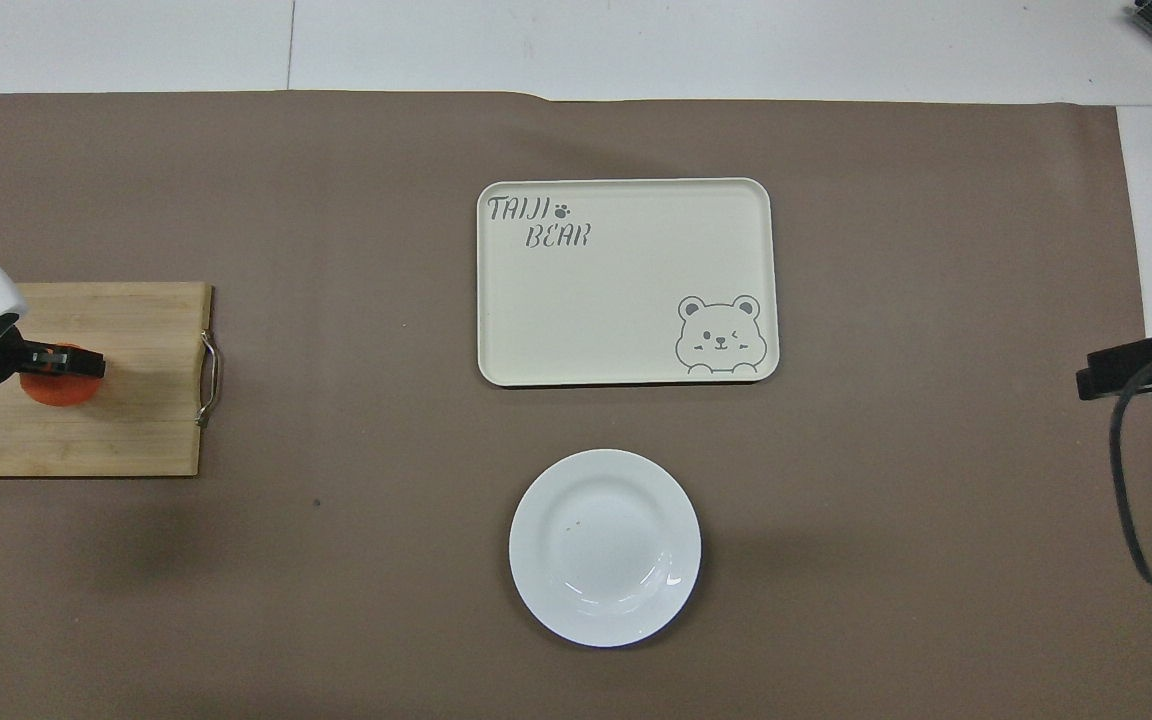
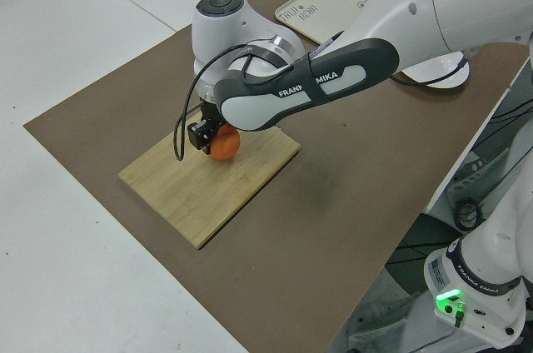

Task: Place orange and plate with both arms
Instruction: 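Close the left gripper on the orange and lift it, then carry the orange with the left gripper over the white plate, then release the orange onto the white plate with the left gripper, then retract the left gripper to the board while the right gripper moves inward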

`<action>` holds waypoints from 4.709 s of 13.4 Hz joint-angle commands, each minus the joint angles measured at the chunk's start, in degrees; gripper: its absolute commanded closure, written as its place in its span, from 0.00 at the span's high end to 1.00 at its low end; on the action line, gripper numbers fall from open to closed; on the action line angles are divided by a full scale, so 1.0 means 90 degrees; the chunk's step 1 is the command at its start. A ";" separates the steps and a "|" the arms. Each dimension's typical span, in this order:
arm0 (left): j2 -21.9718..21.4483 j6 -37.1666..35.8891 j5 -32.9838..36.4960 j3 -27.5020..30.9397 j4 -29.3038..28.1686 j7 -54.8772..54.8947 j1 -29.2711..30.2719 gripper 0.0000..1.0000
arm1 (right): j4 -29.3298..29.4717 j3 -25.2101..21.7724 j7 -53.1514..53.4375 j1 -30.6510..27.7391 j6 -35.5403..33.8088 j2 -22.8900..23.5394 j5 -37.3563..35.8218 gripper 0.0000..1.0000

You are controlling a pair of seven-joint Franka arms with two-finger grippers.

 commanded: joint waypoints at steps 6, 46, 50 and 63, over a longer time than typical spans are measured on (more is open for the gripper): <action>-0.0988 -0.0729 0.0050 -0.0024 -0.0146 -0.0833 -0.1151 0.02 | -0.0087 0.0020 -0.0145 -0.0066 0.0003 -0.0110 -0.0020 1.00; -0.0694 -0.0913 -0.0536 -0.0005 0.0059 -0.6177 -0.6770 1.00 | -0.0477 0.0000 -0.0106 -0.0173 0.0599 -0.0159 0.2438 1.00; -0.1183 -0.1353 0.0168 -0.0015 0.0069 -0.5798 -0.5843 1.00 | -0.0906 -0.0010 -0.0096 -0.0193 0.0783 -0.0120 0.3581 1.00; -0.1966 -0.3588 0.0168 -0.0005 0.2135 -0.1919 -0.2560 1.00 | -0.1229 -0.0010 -0.0086 -0.0418 0.1253 -0.0012 0.4394 1.00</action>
